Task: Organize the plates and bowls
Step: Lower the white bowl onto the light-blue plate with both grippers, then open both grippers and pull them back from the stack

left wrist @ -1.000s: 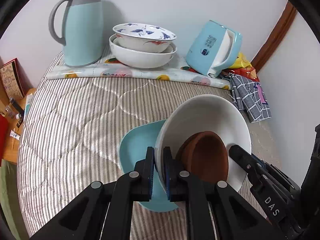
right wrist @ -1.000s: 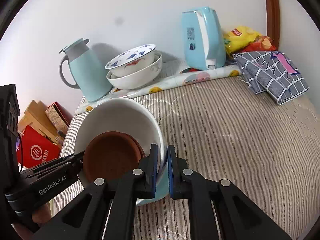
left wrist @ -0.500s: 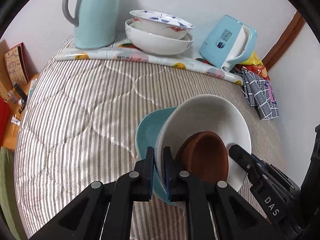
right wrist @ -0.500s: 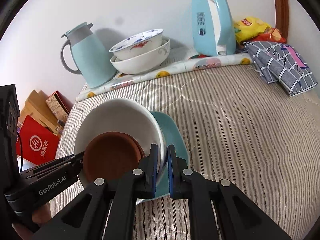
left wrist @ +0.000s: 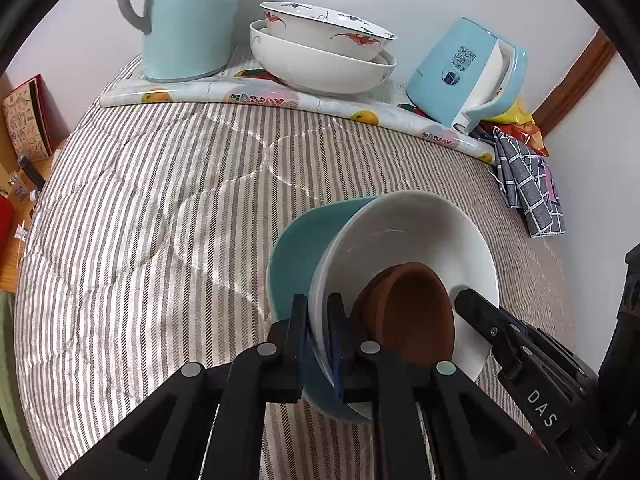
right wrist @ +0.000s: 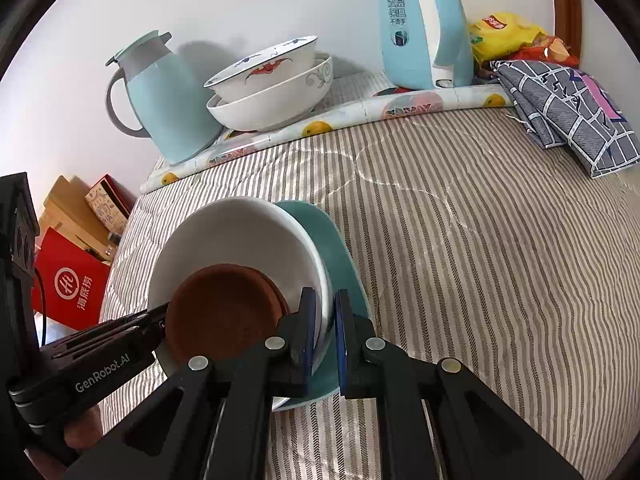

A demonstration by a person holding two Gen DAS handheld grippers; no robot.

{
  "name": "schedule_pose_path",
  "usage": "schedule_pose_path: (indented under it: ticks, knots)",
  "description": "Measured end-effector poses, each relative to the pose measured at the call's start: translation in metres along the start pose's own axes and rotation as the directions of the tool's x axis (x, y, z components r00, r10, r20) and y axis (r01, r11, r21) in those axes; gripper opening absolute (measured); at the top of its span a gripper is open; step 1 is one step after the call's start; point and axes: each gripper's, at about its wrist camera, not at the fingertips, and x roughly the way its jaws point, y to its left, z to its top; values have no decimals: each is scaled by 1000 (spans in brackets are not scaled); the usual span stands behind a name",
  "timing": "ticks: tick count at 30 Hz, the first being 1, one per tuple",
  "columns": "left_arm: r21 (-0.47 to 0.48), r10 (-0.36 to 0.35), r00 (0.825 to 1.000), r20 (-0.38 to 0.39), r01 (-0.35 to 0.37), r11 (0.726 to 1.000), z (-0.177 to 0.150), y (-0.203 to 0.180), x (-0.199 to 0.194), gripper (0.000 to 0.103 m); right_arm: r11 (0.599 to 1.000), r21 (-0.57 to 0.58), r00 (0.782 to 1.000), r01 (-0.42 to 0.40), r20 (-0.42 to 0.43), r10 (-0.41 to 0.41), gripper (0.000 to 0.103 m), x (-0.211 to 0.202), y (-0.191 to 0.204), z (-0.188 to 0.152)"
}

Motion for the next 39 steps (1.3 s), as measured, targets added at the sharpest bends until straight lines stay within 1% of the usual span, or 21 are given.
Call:
schedule_pose_path:
  ticks: [6,10,12,15,21,24,26,29,32,34,35,36,37,38,39]
  knots:
    - [-5,-20,1000,-9,20,1000,5,3,4,13,1000,-4,1000,-21,-16,21,11,7,-2,8]
    - [-21,-56,998,-16,55,998,7,9,6,14,999,-40,1000,-22,-19,22,12,8,0,13]
    - [-6,-47,999,-13,46,999,8,8,7,16,998,-49,999,-24,-24,23,12,8,0,15]
    - [-8,-57,998,-10,57,998,8,9,8,16,999,-36,999,-41,-26,40,14,7,-4,16]
    - [-10,-63,998,-15,63,998,8,12,9,22,998,-45,999,-50,-15,49,15,8,-6,15]
    - [-17,-77,997,-18,77,997,9,14,11,22,997,-54,999,-52,-16,51,15,10,-5,14]
    - [-18,-74,997,-17,74,997,8,14,10,22,997,-54,998,-57,-19,56,15,10,-5,14]
    - [-8,-64,998,-17,63,998,7,11,8,21,997,-53,998,-55,-27,54,20,9,-6,15]
    - [-14,-68,998,-14,68,998,5,12,3,21,997,-61,999,-47,-7,47,20,4,-6,16]
    - [-21,-81,997,-16,80,997,4,13,0,24,996,-72,999,-51,-8,50,22,1,-6,16]
    - [-23,-83,996,-16,83,996,2,13,-2,24,996,-74,999,-51,-10,51,25,0,-6,15]
    - [-20,-76,997,-15,76,997,1,13,-3,28,996,-76,999,-50,-11,50,27,-1,-6,14]
    - [-13,-61,998,-11,61,998,0,12,-6,35,996,-79,999,-48,-11,48,31,-2,-6,13]
    - [-4,-46,999,-4,46,999,-3,12,-10,39,996,-81,999,-47,-11,46,34,-3,-6,11]
    - [0,-39,999,4,39,999,-5,12,-13,41,996,-82,999,-46,-13,45,34,-4,-6,10]
